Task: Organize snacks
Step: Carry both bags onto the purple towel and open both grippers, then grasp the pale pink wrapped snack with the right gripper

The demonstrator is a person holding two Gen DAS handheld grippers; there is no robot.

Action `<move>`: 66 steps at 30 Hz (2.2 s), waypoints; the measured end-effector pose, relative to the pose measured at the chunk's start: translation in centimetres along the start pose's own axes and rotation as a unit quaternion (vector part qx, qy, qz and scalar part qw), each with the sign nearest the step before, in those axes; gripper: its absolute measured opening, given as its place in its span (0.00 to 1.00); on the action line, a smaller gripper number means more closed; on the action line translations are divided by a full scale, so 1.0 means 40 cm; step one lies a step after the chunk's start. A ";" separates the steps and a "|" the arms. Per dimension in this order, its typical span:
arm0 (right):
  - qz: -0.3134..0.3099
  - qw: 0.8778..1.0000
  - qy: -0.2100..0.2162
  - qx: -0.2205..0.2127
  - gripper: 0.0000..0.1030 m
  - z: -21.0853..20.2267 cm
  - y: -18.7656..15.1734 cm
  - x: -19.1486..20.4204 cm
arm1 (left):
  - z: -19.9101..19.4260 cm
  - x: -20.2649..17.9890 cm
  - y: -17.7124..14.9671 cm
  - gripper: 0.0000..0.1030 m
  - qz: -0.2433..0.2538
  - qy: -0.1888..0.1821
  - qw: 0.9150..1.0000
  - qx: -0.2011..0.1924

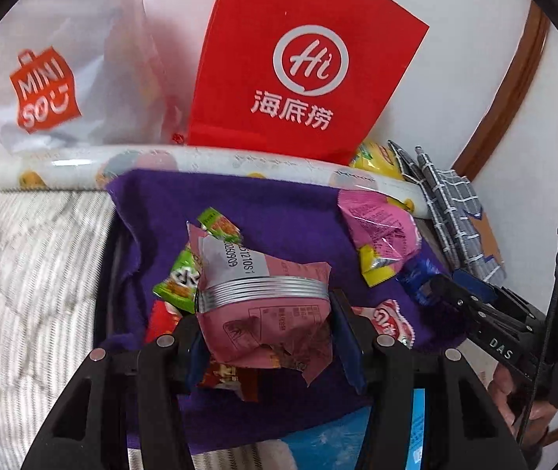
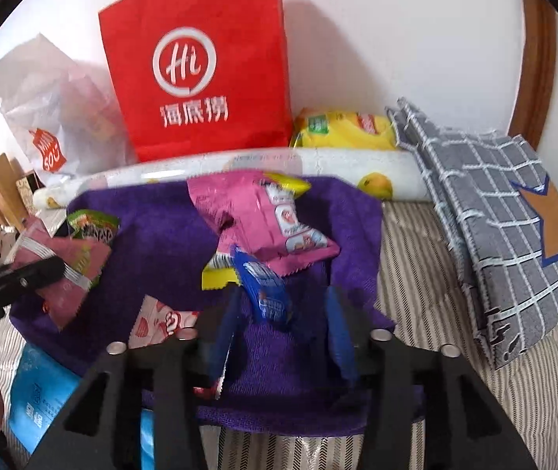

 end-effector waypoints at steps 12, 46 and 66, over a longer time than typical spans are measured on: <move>0.017 1.000 0.007 -0.006 0.68 -0.020 0.005 -0.003 | 0.020 -0.013 -0.011 0.54 -0.002 -0.008 1.000 0.006; 0.032 0.998 -0.049 0.028 0.75 -0.177 -0.197 -0.107 | -0.103 0.030 0.035 0.88 -0.047 -0.016 0.998 -0.031; 0.025 0.998 -0.040 0.050 0.34 -0.143 -0.286 -0.089 | -0.125 -0.007 0.032 0.88 -0.009 -0.031 0.999 -0.043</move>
Point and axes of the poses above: each gripper's, at about its wrist camera, not at the fingertips, and z roughly the way its jaws point, x to its left, y to its top, the point moved 5 cm from there along z, roughly the way its jaws point, and after that the axes turned 1 degree about -z, right-handed, at the moved point
